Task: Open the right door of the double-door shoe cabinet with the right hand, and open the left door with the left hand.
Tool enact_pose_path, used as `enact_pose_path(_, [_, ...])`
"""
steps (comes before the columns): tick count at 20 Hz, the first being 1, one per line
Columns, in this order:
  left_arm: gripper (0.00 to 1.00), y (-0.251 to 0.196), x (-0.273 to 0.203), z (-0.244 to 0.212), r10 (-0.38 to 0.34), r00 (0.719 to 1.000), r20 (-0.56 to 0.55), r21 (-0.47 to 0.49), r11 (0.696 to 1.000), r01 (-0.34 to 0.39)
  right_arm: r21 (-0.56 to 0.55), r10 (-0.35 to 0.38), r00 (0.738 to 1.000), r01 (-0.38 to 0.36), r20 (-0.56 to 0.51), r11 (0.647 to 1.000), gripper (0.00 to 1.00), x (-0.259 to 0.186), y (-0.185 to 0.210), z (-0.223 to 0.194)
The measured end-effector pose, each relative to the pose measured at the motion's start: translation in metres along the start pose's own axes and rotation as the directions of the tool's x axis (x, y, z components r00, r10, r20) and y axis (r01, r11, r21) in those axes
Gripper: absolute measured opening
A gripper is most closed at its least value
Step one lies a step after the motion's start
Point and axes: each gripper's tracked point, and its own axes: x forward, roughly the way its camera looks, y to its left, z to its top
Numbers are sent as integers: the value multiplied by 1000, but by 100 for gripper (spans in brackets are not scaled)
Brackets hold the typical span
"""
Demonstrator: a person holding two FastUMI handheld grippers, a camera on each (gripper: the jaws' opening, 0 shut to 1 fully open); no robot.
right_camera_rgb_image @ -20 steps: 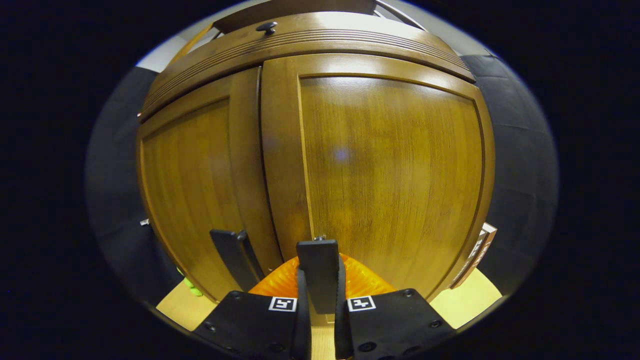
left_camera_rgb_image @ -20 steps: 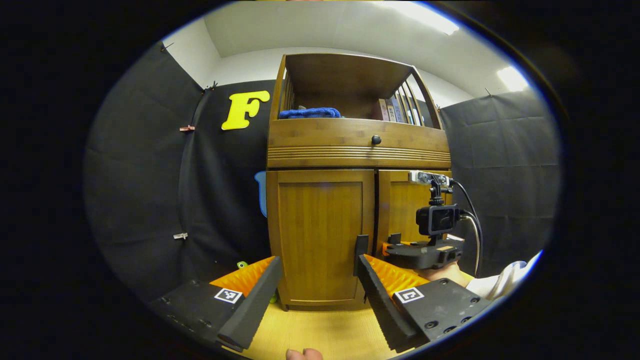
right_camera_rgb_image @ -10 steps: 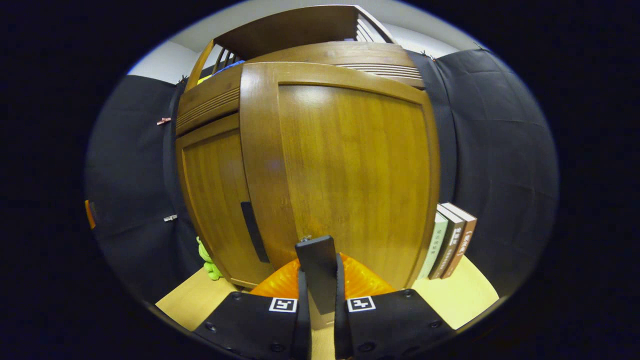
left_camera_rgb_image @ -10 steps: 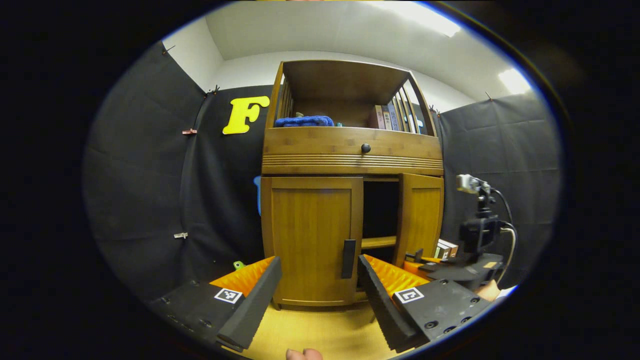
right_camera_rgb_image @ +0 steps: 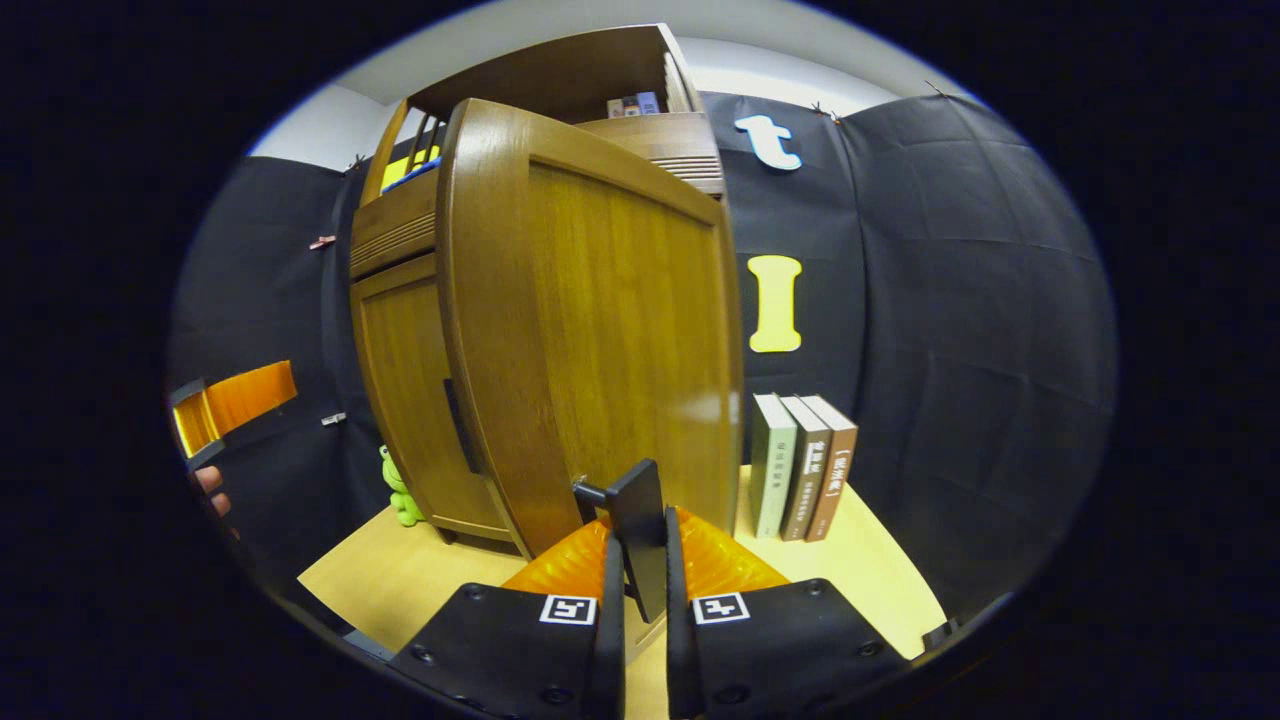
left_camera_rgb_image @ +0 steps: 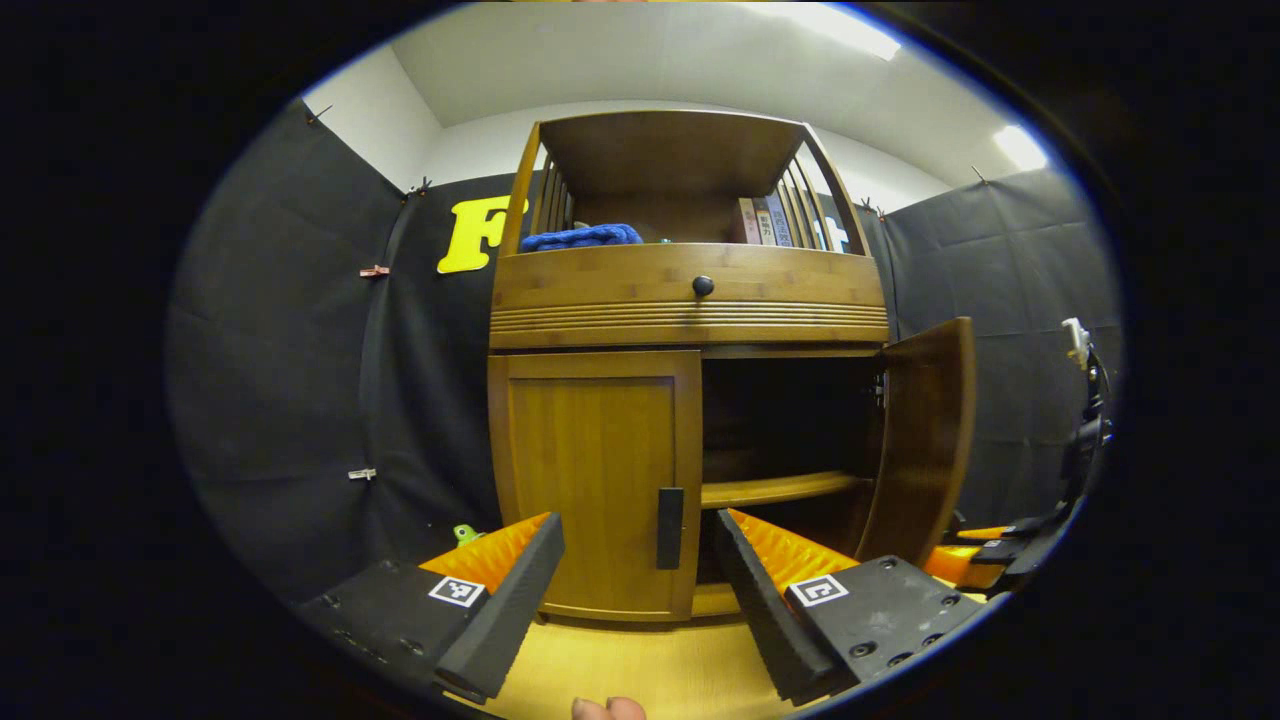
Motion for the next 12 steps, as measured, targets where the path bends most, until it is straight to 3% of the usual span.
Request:
enact_pose_path(3, [95,-23,16,-1,-17,1000,-5,1,1000,17,45,-3,1000,2,10,999,18,-19,-29,6])
enact_pose_path(6, [97,-42,31,-1,-31,1000,1,-1,1000,31,18,-26,1000,25,16,1000,15,-29,-54,10])
enact_pose_path(10, [93,-58,47,-7,-38,999,-14,-17,999,37,4,-58,998,58,26,998,15,-36,-80,18])
enact_pose_path(12, [97,-62,53,-13,-36,999,-23,-15,999,36,10,-71,997,71,41,997,15,-40,-90,24])
